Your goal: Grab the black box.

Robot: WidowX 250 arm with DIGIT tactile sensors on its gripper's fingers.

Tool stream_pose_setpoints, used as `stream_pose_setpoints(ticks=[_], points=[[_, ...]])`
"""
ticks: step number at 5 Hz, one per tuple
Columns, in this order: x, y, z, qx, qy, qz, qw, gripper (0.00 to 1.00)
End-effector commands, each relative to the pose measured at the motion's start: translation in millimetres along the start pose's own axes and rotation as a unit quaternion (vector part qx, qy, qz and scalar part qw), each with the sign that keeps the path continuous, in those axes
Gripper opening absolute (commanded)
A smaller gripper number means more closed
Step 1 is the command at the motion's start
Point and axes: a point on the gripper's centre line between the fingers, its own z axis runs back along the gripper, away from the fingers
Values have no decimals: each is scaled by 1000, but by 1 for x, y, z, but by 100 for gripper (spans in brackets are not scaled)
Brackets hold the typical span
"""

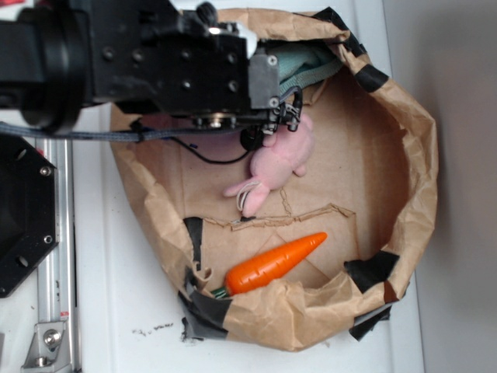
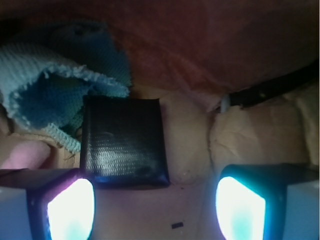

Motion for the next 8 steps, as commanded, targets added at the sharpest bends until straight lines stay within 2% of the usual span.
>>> stream_pose_setpoints(ticks=[1,2,4,5,6,7,8], points=[[19,-2,-4,-31,-34,22,999,100],[19,-12,-25,-40,-16,13,999,100],[7,-25,-38,-22,14,-4,1000,100],[3,-23,-35,-28,17,-5,999,74],[4,-21,-31,-32,17,0,999,0],[5,-20,-25,-34,10,2,999,0],[-1,-19,12,-60,41,-57,996,0]])
